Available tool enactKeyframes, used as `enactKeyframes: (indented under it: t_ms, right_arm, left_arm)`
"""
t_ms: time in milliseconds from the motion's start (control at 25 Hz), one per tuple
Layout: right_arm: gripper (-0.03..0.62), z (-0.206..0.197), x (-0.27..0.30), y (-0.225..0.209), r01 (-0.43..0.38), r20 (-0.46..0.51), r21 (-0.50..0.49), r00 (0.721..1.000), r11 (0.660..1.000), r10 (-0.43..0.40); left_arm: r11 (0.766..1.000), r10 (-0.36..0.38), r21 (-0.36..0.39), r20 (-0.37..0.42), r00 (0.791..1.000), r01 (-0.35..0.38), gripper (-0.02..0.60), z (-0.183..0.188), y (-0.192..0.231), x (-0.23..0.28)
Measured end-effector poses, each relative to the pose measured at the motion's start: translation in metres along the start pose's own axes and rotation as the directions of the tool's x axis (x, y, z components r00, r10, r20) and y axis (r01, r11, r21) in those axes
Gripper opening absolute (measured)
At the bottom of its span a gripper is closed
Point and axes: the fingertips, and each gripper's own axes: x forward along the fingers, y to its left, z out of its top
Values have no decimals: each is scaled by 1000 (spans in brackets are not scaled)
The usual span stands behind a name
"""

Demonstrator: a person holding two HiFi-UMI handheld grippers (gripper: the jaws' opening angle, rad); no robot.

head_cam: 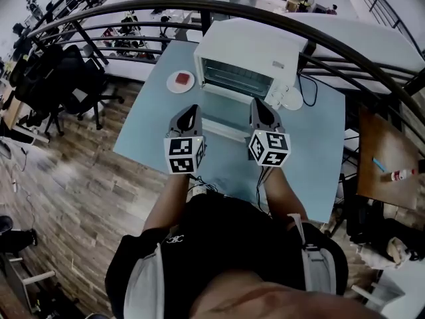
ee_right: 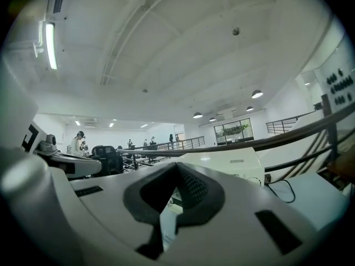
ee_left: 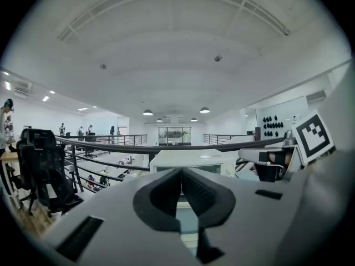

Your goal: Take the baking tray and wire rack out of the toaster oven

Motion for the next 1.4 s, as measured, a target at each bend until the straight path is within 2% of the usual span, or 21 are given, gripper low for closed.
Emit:
enactKeyframes:
  t_ms: [400,720,840,920,1000,1080,1160,1200,1280,1320,1360,1400]
  right_arm:
    - [-2,-16,24,-19,145,-32,-13,989,989,-145]
    - [-2,-30,29,-38,245,-46,1,969,970,-245]
    - [0,-42,33,-48,287,-70,87,957,954,-282]
    - [0,-55,36,-57,315,-103,177,948,932,-301]
    - [2,-66,40,-66,333,-122,265,943,905,-311]
    - [2,-74,43,-72,327,-117,369,945,870,-306]
    - [28,-84,48,-78,289,-89,506,955,813,-284]
    - [74,-91,51,-82,266,-78,582,959,768,-274]
    - [124,-106,58,-90,233,-70,730,961,642,-269]
    - [132,-115,61,-95,224,-73,791,959,569,-275]
    - [140,-124,62,-100,219,-80,839,955,499,-285]
    - [141,-133,63,-105,218,-89,873,951,436,-297]
  left_arm:
    - [988,-153,19,-14,988,154,15,0,3,59]
    - [971,-236,32,-32,971,237,15,-7,0,88]
    - [966,-259,-39,-72,963,257,17,-17,6,101]
    - [950,-290,-150,-100,952,274,17,-27,10,112]
    - [909,-329,-304,-101,939,286,26,-35,16,122]
    - [829,-367,-481,-80,927,287,127,-44,25,132]
    - [740,-385,-617,-62,921,267,172,-56,33,144]
    - [709,-386,-659,-63,920,252,175,-64,37,150]
    - [649,-386,-728,-68,920,219,184,-79,44,163]
    - [601,-392,-773,-66,918,201,190,-87,46,169]
    - [537,-400,-824,-61,914,180,193,-95,47,175]
    - [462,-410,-873,-55,910,155,198,-102,47,181]
